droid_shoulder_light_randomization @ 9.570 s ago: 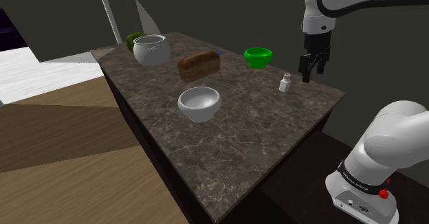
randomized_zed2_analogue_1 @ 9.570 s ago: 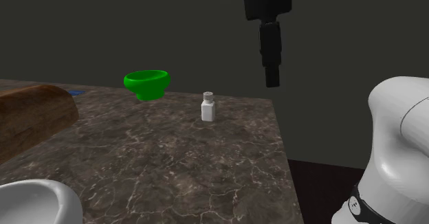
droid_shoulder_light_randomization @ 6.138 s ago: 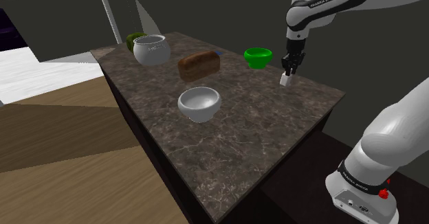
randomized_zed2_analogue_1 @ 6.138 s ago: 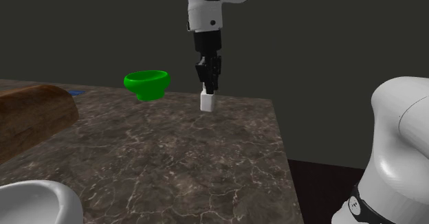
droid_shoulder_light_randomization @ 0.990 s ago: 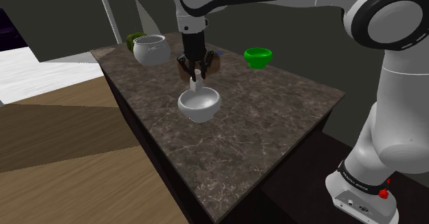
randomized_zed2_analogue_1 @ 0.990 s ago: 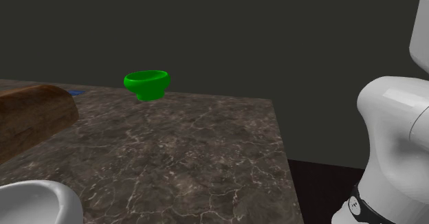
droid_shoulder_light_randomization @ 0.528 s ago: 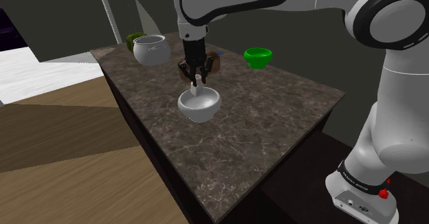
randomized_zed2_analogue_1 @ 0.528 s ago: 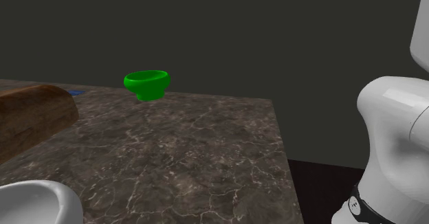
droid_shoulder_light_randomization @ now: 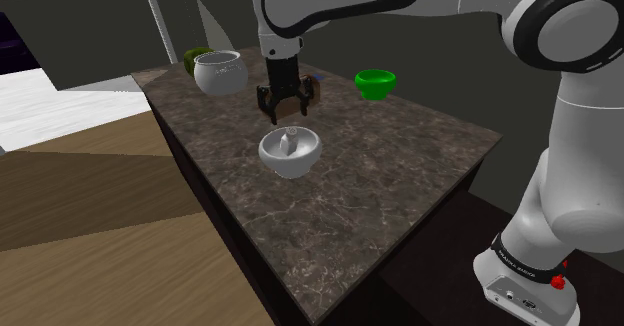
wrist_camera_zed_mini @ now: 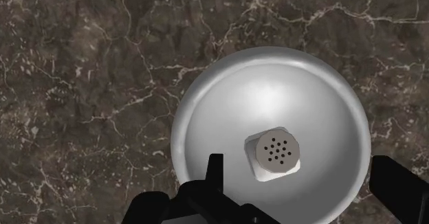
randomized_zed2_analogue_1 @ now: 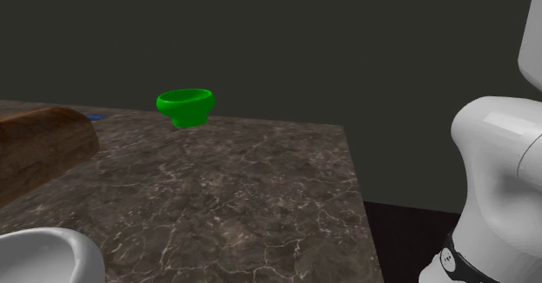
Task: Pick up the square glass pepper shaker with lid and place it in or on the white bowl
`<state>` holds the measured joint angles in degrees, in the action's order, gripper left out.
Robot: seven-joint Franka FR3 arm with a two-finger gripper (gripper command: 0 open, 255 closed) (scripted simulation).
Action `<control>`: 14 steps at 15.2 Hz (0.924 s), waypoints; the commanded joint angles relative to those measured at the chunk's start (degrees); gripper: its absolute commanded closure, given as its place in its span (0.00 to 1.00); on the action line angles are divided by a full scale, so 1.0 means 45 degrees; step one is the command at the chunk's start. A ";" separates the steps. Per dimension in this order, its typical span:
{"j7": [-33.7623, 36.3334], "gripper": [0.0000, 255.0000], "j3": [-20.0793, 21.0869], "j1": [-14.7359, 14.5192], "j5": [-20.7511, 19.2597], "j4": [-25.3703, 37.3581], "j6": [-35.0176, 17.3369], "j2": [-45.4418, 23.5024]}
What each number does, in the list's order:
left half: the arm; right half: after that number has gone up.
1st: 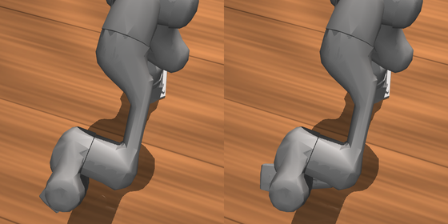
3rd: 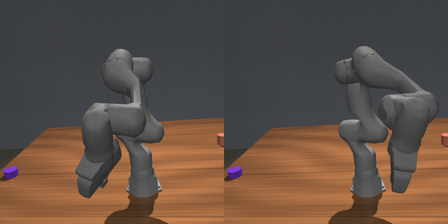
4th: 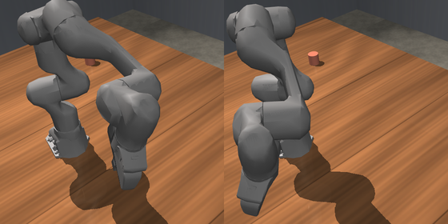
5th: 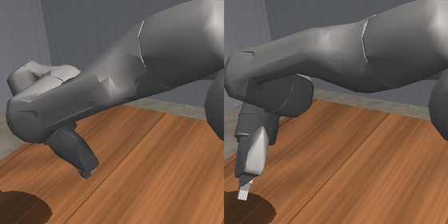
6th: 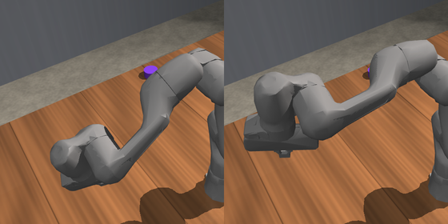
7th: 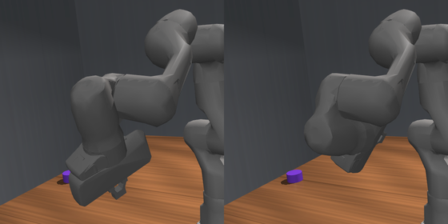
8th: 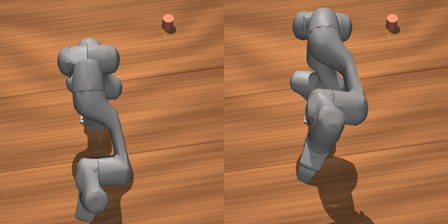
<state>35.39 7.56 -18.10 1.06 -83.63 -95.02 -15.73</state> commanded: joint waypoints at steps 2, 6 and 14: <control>0.0000 0.00 0.0000 0.0000 0.0000 0.0000 0.0000 0.0000; 0.0045 0.00 -0.0004 -0.0032 -0.0060 0.2325 0.1840 -0.0487; 0.0045 0.00 -0.0004 -0.0032 -0.0060 0.2325 0.1840 -0.0487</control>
